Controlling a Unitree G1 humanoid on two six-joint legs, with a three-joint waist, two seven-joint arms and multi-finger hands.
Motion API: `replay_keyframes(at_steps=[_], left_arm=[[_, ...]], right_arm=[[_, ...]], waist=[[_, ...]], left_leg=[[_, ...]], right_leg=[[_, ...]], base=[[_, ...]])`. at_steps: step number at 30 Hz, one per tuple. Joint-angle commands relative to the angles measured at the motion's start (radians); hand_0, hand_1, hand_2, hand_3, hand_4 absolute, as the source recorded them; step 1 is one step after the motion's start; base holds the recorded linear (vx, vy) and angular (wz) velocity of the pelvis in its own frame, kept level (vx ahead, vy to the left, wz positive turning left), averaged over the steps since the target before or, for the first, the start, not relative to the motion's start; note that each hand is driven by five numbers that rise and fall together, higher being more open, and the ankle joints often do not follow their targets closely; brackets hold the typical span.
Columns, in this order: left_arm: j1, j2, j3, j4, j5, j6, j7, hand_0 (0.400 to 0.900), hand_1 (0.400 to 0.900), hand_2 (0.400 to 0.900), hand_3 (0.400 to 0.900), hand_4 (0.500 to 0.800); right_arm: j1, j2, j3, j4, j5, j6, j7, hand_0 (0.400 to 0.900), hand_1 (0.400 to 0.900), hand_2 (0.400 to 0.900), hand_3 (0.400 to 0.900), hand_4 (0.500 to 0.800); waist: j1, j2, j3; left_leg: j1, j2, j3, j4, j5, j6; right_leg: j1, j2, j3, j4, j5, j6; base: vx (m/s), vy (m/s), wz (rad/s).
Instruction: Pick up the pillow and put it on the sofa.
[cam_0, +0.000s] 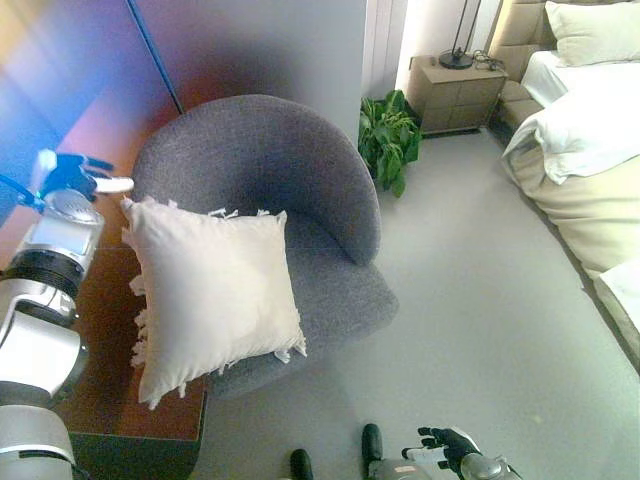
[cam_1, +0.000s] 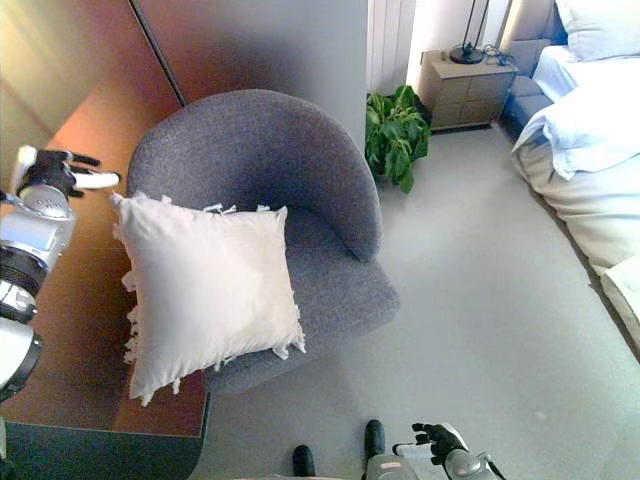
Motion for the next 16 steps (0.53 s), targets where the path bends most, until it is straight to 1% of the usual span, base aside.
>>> replay_keyframes(at_steps=[1, 4, 8, 11, 13, 16], left_arm=[[-0.272, 0.122, 0.027, 0.071, 0.091, -0.095, 0.074, 0.900, 0.900, 0.900, 0.900, 0.800], [-0.266, 0.119, 0.031, 0.073, 0.095, -0.095, 0.073, 0.900, 0.900, 0.900, 0.900, 0.800], [-0.259, 0.118, 0.036, 0.080, 0.097, -0.112, 0.071, 0.900, 0.900, 0.900, 0.900, 0.800], [-0.257, 0.118, 0.039, 0.077, 0.078, -0.129, 0.069, 0.900, 0.900, 0.900, 0.900, 0.800], [-0.246, 0.113, 0.043, 0.066, 0.081, -0.119, 0.053, 0.900, 0.900, 0.900, 0.900, 0.800], [-0.237, 0.109, 0.042, 0.065, 0.082, -0.105, 0.014, 0.900, 0.900, 0.900, 0.900, 0.800]], right_arm=[[0.032, -0.073, 0.053, 0.033, -0.010, 0.001, 0.003, 0.900, 0.900, 0.900, 0.900, 0.800], [0.033, -0.072, 0.049, 0.036, -0.018, -0.001, 0.003, 0.900, 0.900, 0.900, 0.900, 0.800], [0.034, -0.072, 0.049, 0.037, -0.022, 0.000, 0.002, 0.900, 0.900, 0.900, 0.900, 0.800], [0.034, -0.074, 0.046, 0.038, -0.023, 0.002, 0.003, 0.900, 0.900, 0.900, 0.900, 0.800], [0.035, -0.074, 0.043, 0.042, -0.025, 0.001, 0.004, 0.900, 0.900, 0.900, 0.900, 0.800], [0.034, -0.074, 0.040, 0.043, -0.026, 0.000, 0.006, 0.900, 0.900, 0.900, 0.900, 0.800]], waist=[[-0.031, 0.042, -0.047], [-0.034, 0.044, -0.047], [-0.036, 0.046, -0.048], [-0.036, 0.047, -0.048], [-0.035, 0.048, -0.048], [-0.034, 0.048, -0.050]], left_leg=[[-0.010, -0.021, 0.006, 0.002, -0.053, -0.029], [-0.006, -0.019, 0.009, 0.004, -0.053, -0.030], [-0.001, -0.018, 0.011, 0.004, -0.054, -0.032], [-0.001, -0.017, 0.012, 0.005, -0.055, -0.034], [0.001, -0.016, 0.013, 0.006, -0.055, -0.034], [0.005, -0.015, 0.014, 0.006, -0.055, -0.035]], right_leg=[[0.043, -0.059, 0.066, 0.063, -0.137, 0.139], [0.046, -0.060, 0.066, 0.065, -0.139, 0.138], [0.053, -0.060, 0.068, 0.060, -0.141, 0.139], [0.055, -0.058, 0.067, 0.059, -0.142, 0.137], [0.058, -0.059, 0.065, 0.060, -0.144, 0.136], [0.062, -0.058, 0.062, 0.060, -0.145, 0.136]], base=[[0.00, 0.000, 0.00], [0.00, 0.000, 0.00], [0.00, 0.000, 0.00], [0.00, 0.000, 0.00], [0.00, 0.000, 0.00], [0.00, 0.000, 0.00]])
